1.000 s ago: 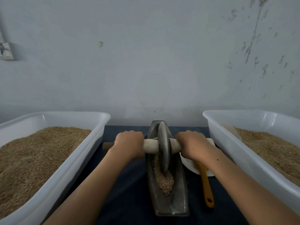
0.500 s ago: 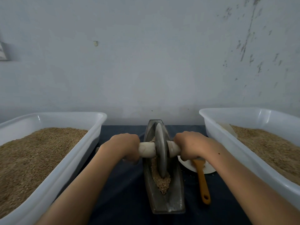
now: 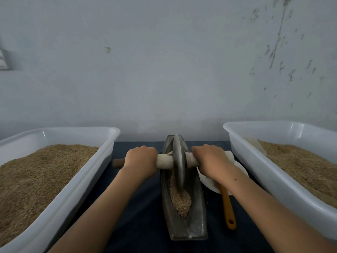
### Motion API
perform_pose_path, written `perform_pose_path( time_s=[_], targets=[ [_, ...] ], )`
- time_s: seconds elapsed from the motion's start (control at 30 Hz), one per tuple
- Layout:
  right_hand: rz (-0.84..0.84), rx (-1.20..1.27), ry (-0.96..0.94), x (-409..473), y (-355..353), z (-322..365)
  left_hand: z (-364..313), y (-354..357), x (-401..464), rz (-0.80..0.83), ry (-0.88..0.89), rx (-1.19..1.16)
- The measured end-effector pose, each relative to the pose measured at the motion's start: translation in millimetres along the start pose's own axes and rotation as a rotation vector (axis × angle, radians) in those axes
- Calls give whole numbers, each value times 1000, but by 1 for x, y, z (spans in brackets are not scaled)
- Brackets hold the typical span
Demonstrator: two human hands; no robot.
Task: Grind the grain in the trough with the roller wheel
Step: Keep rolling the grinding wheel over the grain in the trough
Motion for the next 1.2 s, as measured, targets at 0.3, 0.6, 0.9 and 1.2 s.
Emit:
perform_pose_path(
  time_s=[0.3,0.6,0.9,1.2],
  targets=[
    [196,-9,-42,-3,-6,-5,1,-5,-2,202,23,-92],
    [-120,71,52,2,8,2,-3,3,0,-125,-23,9],
    [190,-11,-54,-2,-7,-3,5,0,1,189,51,-112],
    [7,34,54,1,-1,4,4,1,3,35,3,-63]
  ],
)
Point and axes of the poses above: each hand's wrist, its own x-axis towards the middle knuckle, its own y-axis out of the palm, z = x × y, the point moved 2 cm from there along x, towards the middle knuckle, and after that the axes turned 14 degrees about y, right-handed, at the moved point
